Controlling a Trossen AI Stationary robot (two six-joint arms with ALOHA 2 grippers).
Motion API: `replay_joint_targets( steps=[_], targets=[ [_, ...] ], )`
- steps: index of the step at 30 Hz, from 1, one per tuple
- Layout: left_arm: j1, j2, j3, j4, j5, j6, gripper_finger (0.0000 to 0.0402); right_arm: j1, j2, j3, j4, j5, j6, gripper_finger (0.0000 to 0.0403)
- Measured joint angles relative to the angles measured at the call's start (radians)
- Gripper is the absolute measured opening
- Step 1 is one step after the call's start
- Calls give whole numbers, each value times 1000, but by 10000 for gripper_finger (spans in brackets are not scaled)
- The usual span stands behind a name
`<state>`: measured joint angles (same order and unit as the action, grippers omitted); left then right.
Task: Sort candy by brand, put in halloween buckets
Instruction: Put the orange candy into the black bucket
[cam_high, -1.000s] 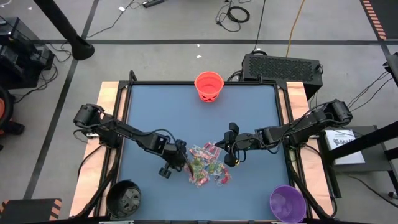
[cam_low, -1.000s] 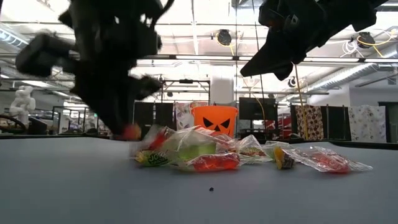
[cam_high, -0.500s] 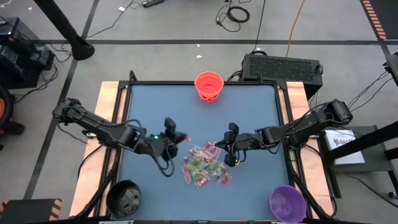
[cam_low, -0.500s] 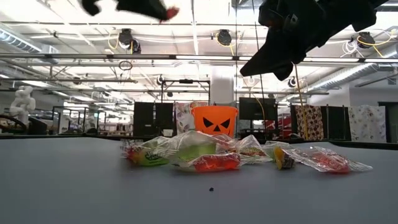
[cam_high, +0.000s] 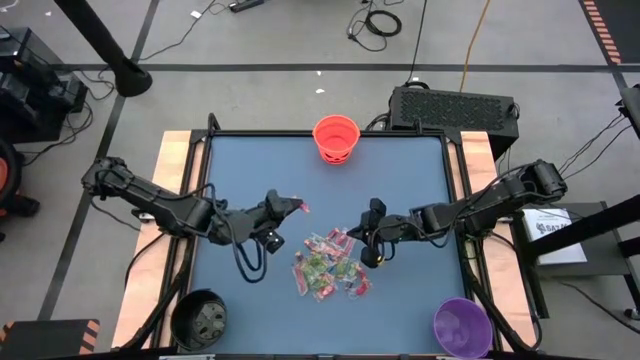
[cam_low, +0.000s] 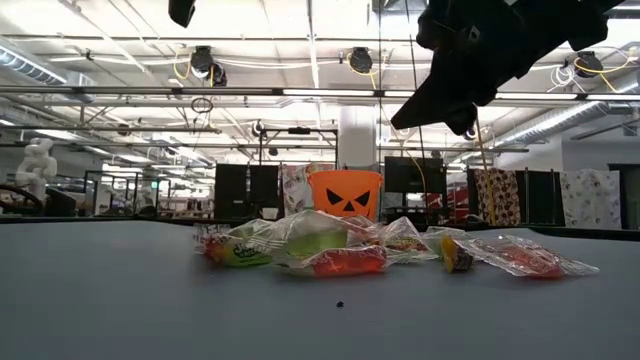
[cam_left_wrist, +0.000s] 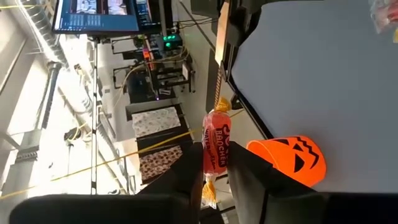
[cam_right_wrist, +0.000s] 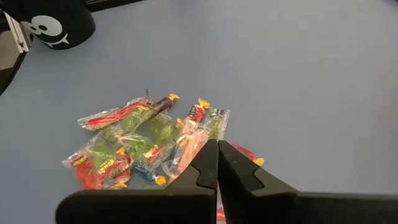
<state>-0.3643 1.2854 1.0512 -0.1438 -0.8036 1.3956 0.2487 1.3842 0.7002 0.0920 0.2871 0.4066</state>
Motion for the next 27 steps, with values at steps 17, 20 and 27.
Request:
replay_joint_targets(
  steps=[17,20,27],
  targets=[
    [2,1,0,1,1,-149,77,22,0,0,2,8,7,0],
    [5,1,0,4,2,-298,77,22,0,0,2,8,-1,0],
    [5,1,0,8,2,-711,77,22,0,0,5,9,-29,0]
  ],
)
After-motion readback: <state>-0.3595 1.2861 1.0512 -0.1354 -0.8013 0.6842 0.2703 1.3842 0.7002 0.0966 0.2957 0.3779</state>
